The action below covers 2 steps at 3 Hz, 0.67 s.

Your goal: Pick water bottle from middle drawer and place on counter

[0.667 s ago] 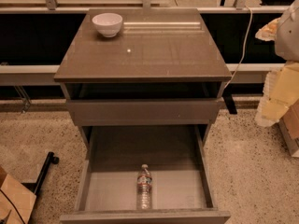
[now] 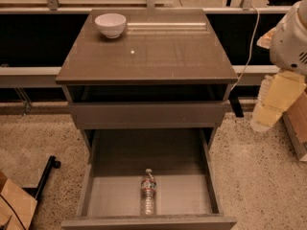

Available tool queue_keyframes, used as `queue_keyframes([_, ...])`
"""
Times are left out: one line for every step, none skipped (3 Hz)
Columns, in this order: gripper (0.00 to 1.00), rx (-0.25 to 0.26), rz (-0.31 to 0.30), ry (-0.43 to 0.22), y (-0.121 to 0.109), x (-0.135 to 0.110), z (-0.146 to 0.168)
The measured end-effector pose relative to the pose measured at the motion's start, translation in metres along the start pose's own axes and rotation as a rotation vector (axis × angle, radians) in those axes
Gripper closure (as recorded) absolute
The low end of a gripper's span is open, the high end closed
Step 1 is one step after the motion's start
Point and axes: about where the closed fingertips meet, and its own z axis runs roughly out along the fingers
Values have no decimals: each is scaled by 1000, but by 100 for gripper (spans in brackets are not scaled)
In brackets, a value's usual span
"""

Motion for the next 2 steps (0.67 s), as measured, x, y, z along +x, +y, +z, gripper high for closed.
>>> queue_keyframes([0,2,12,5,0,0,2])
queue_keyframes([0,10,15,7,0,1,0])
